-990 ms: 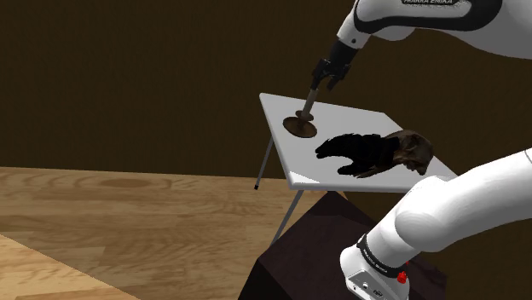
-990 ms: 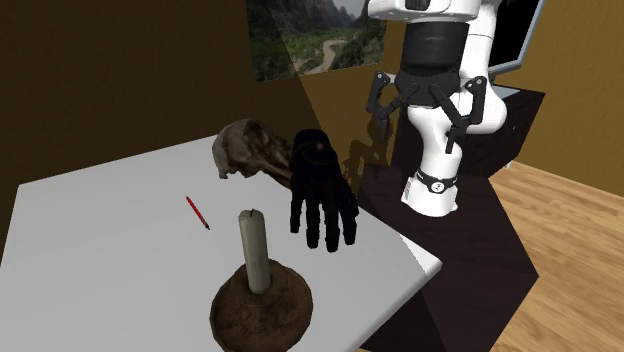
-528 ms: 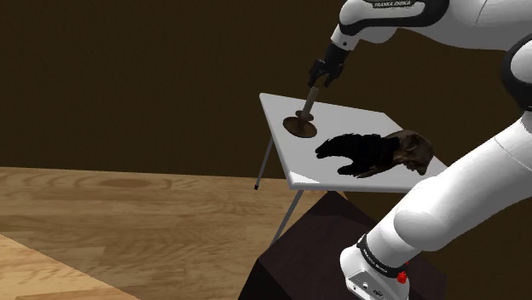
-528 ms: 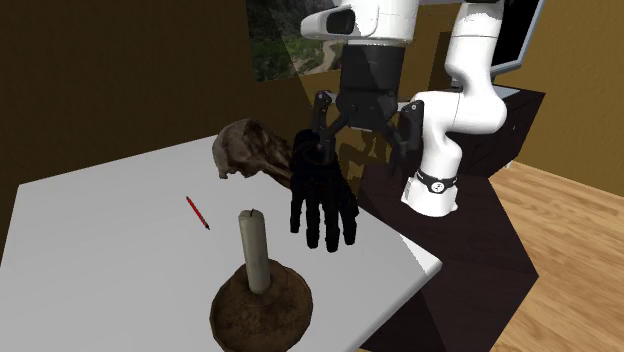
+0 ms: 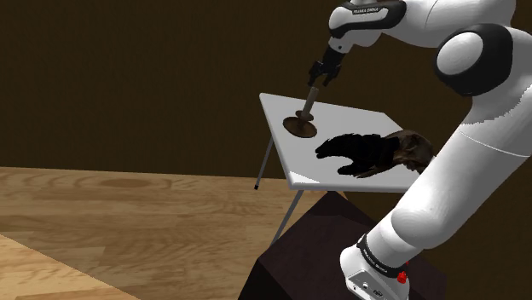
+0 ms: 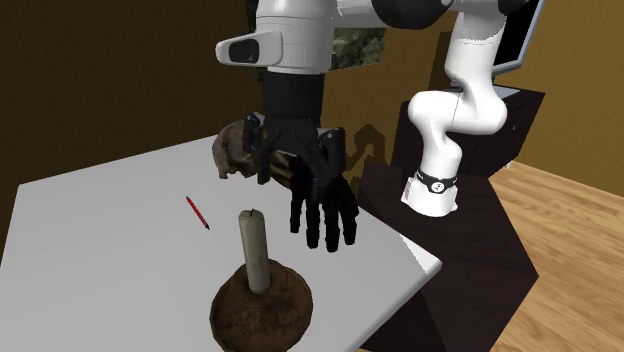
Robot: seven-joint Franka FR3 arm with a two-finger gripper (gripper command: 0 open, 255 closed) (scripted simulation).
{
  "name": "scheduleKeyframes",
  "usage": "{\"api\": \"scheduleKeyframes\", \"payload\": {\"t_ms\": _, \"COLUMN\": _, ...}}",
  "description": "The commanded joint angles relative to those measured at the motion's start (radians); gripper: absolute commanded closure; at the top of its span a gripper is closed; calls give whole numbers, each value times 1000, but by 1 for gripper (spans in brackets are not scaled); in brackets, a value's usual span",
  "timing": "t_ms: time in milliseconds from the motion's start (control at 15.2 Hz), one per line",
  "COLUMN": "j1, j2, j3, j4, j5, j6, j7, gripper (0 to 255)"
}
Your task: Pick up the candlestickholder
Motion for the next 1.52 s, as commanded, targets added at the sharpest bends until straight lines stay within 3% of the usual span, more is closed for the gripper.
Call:
{"api": "scheduleKeyframes", "payload": {"t_ms": 0, "j1": -25, "j2": 85, "j3": -12, "j4": 88, "j5": 35, "j6": -8, "j7": -32, "gripper": 0}}
{"api": "scheduleKeyframes", "payload": {"t_ms": 198, "j1": -60, "j2": 177, "j3": -18, "j4": 189, "j5": 71, "j6": -25, "j7": -62, "gripper": 0}}
{"api": "scheduleKeyframes", "payload": {"t_ms": 792, "j1": -58, "j2": 189, "j3": -13, "j4": 103, "j5": 80, "j6": 71, "j7": -73, "gripper": 0}}
{"api": "scheduleKeyframes", "payload": {"t_ms": 858, "j1": -59, "j2": 190, "j3": -13, "j4": 104, "j5": 81, "j6": 71, "j7": -73, "gripper": 255}}
{"api": "scheduleKeyframes", "payload": {"t_ms": 1452, "j1": -58, "j2": 189, "j3": -13, "j4": 103, "j5": 80, "j6": 71, "j7": -73, "gripper": 255}}
